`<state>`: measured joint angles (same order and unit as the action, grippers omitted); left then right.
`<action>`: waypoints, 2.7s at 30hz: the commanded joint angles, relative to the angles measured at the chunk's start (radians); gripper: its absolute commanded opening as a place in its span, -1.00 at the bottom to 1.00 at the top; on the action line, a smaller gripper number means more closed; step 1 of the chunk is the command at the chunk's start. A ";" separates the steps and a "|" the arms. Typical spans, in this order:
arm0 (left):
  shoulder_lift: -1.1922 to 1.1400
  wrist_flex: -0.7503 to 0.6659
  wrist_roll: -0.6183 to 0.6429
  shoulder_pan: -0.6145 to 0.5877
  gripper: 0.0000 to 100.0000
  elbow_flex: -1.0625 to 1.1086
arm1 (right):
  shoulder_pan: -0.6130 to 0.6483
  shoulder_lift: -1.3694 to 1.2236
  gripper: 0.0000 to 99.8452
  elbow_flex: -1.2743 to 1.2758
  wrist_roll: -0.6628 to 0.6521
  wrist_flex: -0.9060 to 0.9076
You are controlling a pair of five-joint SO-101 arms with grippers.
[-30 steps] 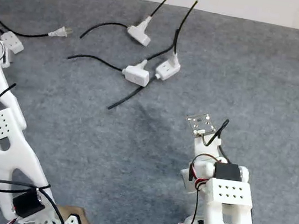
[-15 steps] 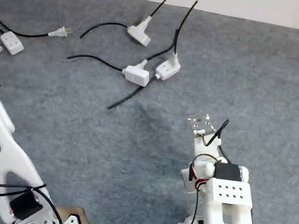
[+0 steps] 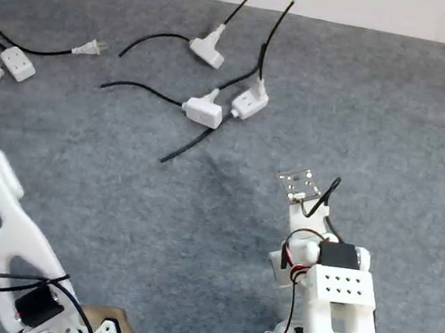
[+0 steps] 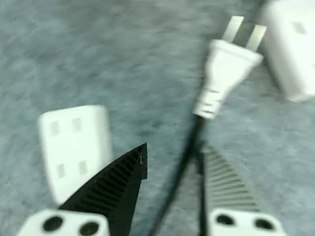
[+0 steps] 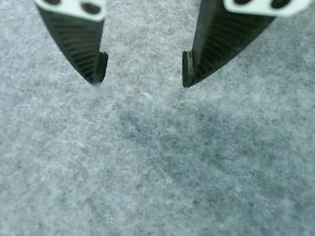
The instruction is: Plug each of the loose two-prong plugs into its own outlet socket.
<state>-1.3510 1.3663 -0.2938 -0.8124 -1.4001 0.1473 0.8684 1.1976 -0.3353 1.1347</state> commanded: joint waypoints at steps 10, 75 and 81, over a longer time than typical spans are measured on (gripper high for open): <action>-0.013 0.282 -0.124 0.070 -0.77 0.010 | 0.008 0.008 -0.49 -0.008 -0.011 0.010; 0.549 0.400 -0.206 1.569 -0.99 0.499 | -0.645 0.012 -0.49 -0.085 -0.068 0.094; 0.510 0.400 -0.265 1.641 -0.99 0.481 | -0.697 0.018 -0.49 -0.082 -0.078 0.091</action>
<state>-0.8508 1.7561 -0.5271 0.7864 -0.8769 -0.5140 0.8684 1.1285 -0.4074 1.2405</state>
